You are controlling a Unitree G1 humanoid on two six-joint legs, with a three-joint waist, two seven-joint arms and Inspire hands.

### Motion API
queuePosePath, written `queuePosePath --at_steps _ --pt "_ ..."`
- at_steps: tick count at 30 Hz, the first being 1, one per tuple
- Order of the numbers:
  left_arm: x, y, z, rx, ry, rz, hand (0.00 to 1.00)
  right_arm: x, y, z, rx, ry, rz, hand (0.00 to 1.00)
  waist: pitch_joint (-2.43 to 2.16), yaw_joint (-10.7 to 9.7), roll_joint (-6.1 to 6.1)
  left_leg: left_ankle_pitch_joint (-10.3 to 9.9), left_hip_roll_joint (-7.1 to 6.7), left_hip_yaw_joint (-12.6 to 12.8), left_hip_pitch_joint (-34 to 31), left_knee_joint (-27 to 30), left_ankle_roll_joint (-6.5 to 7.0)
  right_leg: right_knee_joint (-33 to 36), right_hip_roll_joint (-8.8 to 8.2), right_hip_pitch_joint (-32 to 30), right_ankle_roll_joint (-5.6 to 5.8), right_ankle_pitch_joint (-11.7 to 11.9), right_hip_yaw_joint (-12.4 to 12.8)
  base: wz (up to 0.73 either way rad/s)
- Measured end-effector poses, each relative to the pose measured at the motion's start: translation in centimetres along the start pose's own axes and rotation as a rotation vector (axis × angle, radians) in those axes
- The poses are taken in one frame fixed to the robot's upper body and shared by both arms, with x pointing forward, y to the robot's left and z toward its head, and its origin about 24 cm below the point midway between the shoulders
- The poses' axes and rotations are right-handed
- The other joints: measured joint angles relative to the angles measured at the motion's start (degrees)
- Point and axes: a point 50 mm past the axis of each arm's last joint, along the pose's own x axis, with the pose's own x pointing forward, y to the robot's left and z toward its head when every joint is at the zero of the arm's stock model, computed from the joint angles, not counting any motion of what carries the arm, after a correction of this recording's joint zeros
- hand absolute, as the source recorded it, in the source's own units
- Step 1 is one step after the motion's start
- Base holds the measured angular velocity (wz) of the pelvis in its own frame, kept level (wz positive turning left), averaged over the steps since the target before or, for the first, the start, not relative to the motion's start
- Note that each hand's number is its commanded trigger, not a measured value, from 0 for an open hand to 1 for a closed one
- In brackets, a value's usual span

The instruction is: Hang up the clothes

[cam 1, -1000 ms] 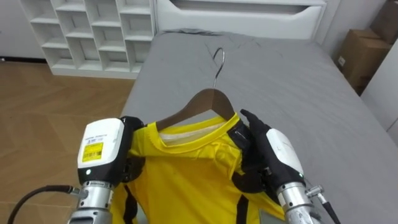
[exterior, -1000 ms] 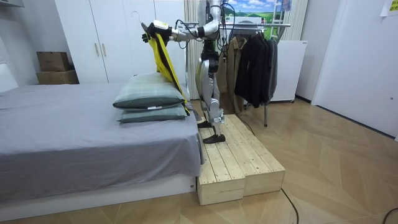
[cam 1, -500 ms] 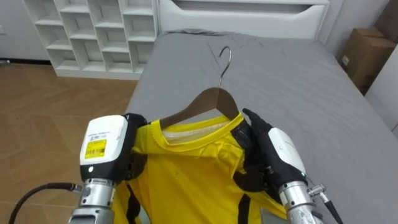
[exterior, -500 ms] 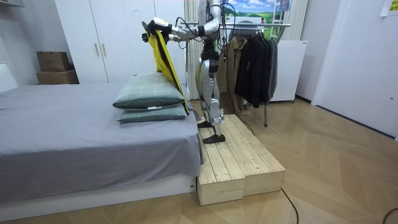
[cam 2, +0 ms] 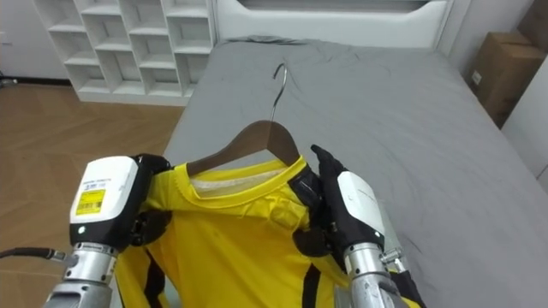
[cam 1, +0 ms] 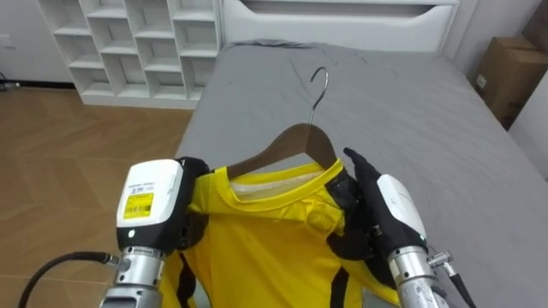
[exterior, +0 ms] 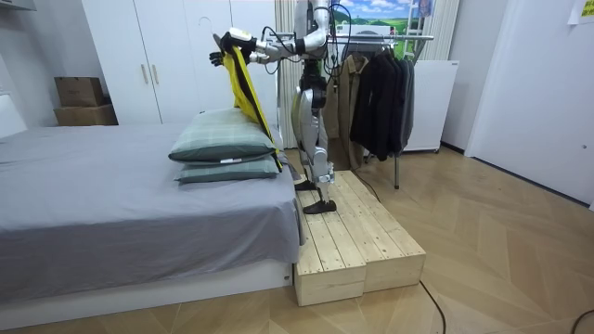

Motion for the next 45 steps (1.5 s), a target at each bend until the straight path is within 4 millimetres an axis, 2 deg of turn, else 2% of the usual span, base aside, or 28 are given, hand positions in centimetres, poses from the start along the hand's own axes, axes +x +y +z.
queuePosePath --at_steps 23,40,42,43,44,45 --pt "0.0 0.0 0.6 -0.034 -0.043 0.012 1.0 -0.2 -0.8 -1.6 -0.05 0.034 -0.024 1.0 0.05 0.2 0.31 0.0 0.0 0.1 0.1 0.1 0.0 0.0 -0.01 0.0 0.03 0.0 0.1 0.0" --pt "-0.1 -0.1 0.7 -0.037 -0.054 0.007 1.0 -0.3 -0.6 -2.0 -0.056 0.05 -0.013 1.0 0.08 0.2 -0.34 0.0 0.0 0.2 0.6 0.0 0.0 0.0 -0.03 0.4 0.04 0.0 0.2 0.0" --pt "-0.1 -0.1 0.7 -0.037 -0.054 0.007 0.66 -0.3 -0.6 -2.0 -0.056 0.049 -0.013 1.0 0.12 0.2 -0.51 0.0 0.0 0.2 0.6 0.0 0.0 0.0 -0.02 0.4 0.04 0.0 0.3 -0.02" --pt "-0.1 -0.1 0.7 -0.037 -0.053 0.006 0.52 -0.3 -0.6 -2.0 -0.057 0.049 -0.012 1.0 0.21 0.2 -0.69 0.0 0.0 0.4 0.7 0.0 0.0 0.0 -0.03 0.4 0.05 0.0 0.5 -0.03" --pt "-0.1 -0.1 0.6 -0.037 -0.053 0.006 0.0 -0.3 -0.6 -2.0 -0.057 0.049 -0.012 1.0 0.25 0.2 -0.76 0.0 0.0 0.4 0.7 0.0 0.0 0.0 -0.02 0.4 0.05 0.0 0.5 0.0" --pt "-0.1 -0.1 0.6 -0.037 -0.053 0.002 0.0 -0.3 -0.5 -2.1 -0.057 0.051 -0.011 1.0 0.35 0.2 -0.93 0.0 -0.01 0.4 0.7 0.0 0.0 0.0 -0.03 0.3 0.05 0.0 0.5 0.0"
